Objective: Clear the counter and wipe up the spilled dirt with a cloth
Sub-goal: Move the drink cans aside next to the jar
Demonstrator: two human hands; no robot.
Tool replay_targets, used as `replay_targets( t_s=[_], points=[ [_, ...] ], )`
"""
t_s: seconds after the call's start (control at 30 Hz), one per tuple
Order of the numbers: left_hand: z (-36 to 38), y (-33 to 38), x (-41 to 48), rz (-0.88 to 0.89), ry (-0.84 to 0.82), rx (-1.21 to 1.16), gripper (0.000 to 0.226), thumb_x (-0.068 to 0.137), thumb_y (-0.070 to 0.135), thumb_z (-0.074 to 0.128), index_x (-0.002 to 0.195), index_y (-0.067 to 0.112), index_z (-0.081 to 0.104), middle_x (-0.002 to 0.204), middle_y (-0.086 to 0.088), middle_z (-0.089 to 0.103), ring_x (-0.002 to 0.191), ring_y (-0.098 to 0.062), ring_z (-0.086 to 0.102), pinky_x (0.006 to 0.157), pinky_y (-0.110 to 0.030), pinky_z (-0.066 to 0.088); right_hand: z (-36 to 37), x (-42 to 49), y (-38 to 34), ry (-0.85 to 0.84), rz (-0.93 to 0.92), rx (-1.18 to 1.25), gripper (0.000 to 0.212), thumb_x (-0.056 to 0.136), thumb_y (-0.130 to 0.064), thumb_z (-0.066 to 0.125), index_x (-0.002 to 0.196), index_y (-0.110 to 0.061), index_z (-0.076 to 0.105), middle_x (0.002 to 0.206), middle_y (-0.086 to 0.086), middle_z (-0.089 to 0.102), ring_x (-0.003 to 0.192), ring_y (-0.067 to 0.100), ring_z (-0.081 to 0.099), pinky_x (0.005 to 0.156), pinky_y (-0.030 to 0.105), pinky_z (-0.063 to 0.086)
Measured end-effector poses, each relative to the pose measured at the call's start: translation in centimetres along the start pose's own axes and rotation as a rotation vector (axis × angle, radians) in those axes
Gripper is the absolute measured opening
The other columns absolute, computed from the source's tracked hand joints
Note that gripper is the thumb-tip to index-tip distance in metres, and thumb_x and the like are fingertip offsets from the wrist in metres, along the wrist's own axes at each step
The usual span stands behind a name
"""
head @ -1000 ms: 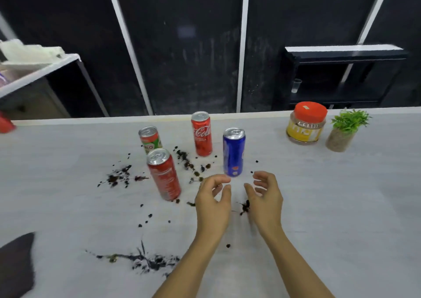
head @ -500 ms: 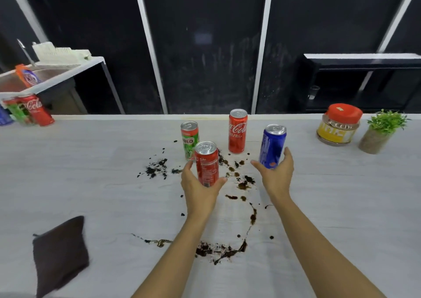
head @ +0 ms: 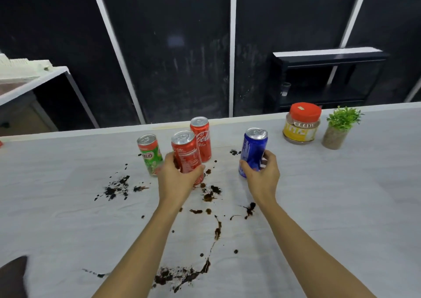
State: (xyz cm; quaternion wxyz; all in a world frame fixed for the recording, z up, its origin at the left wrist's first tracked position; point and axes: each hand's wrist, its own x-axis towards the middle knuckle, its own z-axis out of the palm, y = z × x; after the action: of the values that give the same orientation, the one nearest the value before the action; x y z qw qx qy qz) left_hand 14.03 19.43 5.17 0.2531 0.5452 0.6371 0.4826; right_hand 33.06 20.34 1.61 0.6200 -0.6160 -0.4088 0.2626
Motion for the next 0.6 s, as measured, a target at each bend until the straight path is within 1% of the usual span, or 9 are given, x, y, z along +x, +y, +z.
replay_targets(
  t_s=[0.1,0.13,0.2,0.27,0.33,0.4,0.43,0.5,0.6],
  points=[
    [4.6,2.4,-0.1,0.016,-0.066,-0.041,0.073,0.066,0.036,0.085,0.128,0.017,0.051,0.12,0.002,0.063,0.104,-0.015,0.062,0.089,-0.033,0.051,-4.0,1.6,-0.3,0.054,0.003,0.048,0.057,0.075,-0.01,0.077,0.124,-0.01,0.048,0.113,0.0,0.056,0.09,0.002,0.056,0.055,0.003,0.043],
    [6.3,3.3,-0.3,0.027,-0.087,-0.054,0.073,0.066,0.036,0.085,0.128,0.018,0.051,0.12,0.002,0.063,0.104,-0.015,0.062,0.089,-0.033,0.049,-5.7,2.2,-0.3,0.075,0.001,0.045,0.057,0.074,-0.01,0.077,0.124,-0.01,0.049,0.112,0.0,0.057,0.091,0.005,0.057,0.054,0.003,0.043],
    [9.9,5.0,-0.8,0.047,-0.146,-0.096,0.071,0.065,0.035,0.086,0.125,0.019,0.052,0.118,0.002,0.064,0.102,-0.013,0.062,0.085,-0.029,0.048,-9.2,3.6,-0.2,0.125,-0.006,0.027,0.057,0.074,-0.01,0.078,0.124,-0.01,0.049,0.113,0.0,0.057,0.096,0.015,0.058,0.053,0.003,0.043],
    [13.7,6.8,-1.6,0.048,-0.222,-0.147,0.07,0.065,0.034,0.086,0.125,0.019,0.052,0.118,0.002,0.064,0.102,-0.013,0.062,0.085,-0.028,0.048,-13.2,5.0,0.4,0.181,-0.007,0.004,0.058,0.074,-0.01,0.078,0.124,-0.01,0.049,0.114,0.0,0.056,0.097,0.017,0.057,0.054,0.005,0.044],
    [17.5,8.5,-2.4,0.036,-0.289,-0.189,0.071,0.066,0.032,0.086,0.126,0.019,0.051,0.121,0.002,0.063,0.103,-0.012,0.06,0.089,-0.03,0.049,-17.0,6.4,1.1,0.237,-0.005,-0.054,0.059,0.073,-0.013,0.078,0.124,-0.012,0.049,0.114,-0.002,0.057,0.097,0.016,0.057,0.063,0.011,0.048],
    [21.2,10.1,-3.2,0.033,-0.35,-0.222,0.072,0.065,0.031,0.086,0.126,0.02,0.051,0.122,0.002,0.062,0.102,-0.011,0.059,0.088,-0.029,0.047,-20.5,7.7,1.9,0.285,0.006,-0.099,0.059,0.073,-0.016,0.078,0.124,-0.012,0.049,0.114,-0.002,0.058,0.098,0.014,0.057,0.074,0.022,0.051],
    [23.0,10.8,-3.6,0.035,-0.378,-0.235,0.072,0.065,0.03,0.087,0.126,0.02,0.051,0.122,0.002,0.063,0.102,-0.012,0.06,0.087,-0.028,0.047,-22.1,8.4,2.2,0.303,0.014,-0.11,0.059,0.073,-0.016,0.078,0.124,-0.012,0.049,0.115,-0.002,0.058,0.098,0.014,0.057,0.076,0.024,0.05],
    [26.3,12.3,-4.2,0.041,-0.425,-0.246,0.071,0.064,0.029,0.087,0.126,0.019,0.052,0.12,0.002,0.063,0.1,-0.011,0.061,0.085,-0.026,0.046,-24.8,9.6,2.8,0.326,0.034,-0.125,0.059,0.074,-0.016,0.078,0.125,-0.011,0.048,0.116,-0.001,0.058,0.096,0.012,0.057,0.073,0.019,0.047],
    [30.5,14.2,-5.1,0.04,-0.484,-0.24,0.072,0.067,0.027,0.086,0.129,0.018,0.05,0.124,0.001,0.062,0.099,-0.009,0.057,0.084,-0.024,0.043,-27.6,11.1,3.5,0.35,0.061,-0.142,0.059,0.074,-0.014,0.077,0.125,-0.011,0.048,0.114,-0.001,0.057,0.088,0.004,0.056,0.068,0.011,0.043]
  ],
)
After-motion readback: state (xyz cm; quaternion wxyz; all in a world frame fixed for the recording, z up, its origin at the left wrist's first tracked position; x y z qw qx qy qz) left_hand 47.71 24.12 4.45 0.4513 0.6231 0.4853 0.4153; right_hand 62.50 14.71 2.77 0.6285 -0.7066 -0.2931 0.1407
